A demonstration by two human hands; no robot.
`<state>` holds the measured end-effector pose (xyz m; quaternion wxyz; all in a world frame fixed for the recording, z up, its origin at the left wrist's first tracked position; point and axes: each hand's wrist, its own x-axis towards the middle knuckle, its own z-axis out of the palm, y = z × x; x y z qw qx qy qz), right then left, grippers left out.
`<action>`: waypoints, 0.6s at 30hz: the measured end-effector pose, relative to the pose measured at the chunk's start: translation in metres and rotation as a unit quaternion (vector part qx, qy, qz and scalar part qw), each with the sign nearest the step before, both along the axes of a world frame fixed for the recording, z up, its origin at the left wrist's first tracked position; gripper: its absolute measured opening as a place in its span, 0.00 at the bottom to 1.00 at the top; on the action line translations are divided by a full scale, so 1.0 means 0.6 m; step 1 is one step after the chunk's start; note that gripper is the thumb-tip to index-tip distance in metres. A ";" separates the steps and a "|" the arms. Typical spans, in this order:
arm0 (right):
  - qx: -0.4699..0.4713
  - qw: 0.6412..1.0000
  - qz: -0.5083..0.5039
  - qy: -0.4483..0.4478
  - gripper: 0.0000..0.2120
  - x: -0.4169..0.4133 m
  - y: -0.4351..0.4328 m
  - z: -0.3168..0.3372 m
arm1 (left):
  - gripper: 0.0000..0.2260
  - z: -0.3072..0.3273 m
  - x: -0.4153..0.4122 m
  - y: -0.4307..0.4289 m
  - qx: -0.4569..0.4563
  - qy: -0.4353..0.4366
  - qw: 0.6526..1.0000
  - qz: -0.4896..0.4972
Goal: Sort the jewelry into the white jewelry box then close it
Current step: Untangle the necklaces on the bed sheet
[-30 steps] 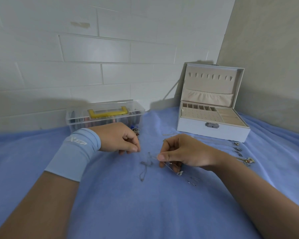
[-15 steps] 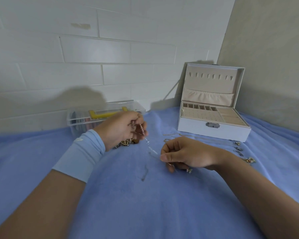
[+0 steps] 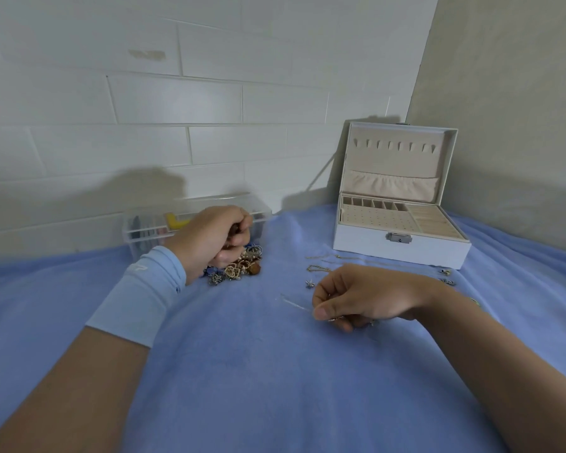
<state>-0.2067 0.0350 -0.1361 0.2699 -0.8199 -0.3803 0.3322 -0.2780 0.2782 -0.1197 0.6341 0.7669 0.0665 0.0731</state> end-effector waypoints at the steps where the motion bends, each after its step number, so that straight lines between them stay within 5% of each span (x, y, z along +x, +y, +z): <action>1: -0.010 1.000 0.003 0.000 0.10 0.002 -0.003 0.002 | 0.11 0.001 -0.002 -0.002 0.041 0.012 0.999 -0.005; 6: -0.075 0.996 0.044 -0.006 0.06 0.002 -0.013 0.011 | 0.09 0.003 -0.007 -0.006 0.142 0.033 0.989 -0.013; 12: 0.003 0.997 0.079 0.008 0.04 -0.003 -0.016 0.026 | 0.11 0.008 -0.017 -0.020 -0.019 -0.060 0.991 -0.117; 18: 0.193 0.977 -0.076 -0.056 0.12 0.012 -0.006 0.032 | 0.12 0.024 -0.003 -0.062 0.198 -0.126 0.965 -0.117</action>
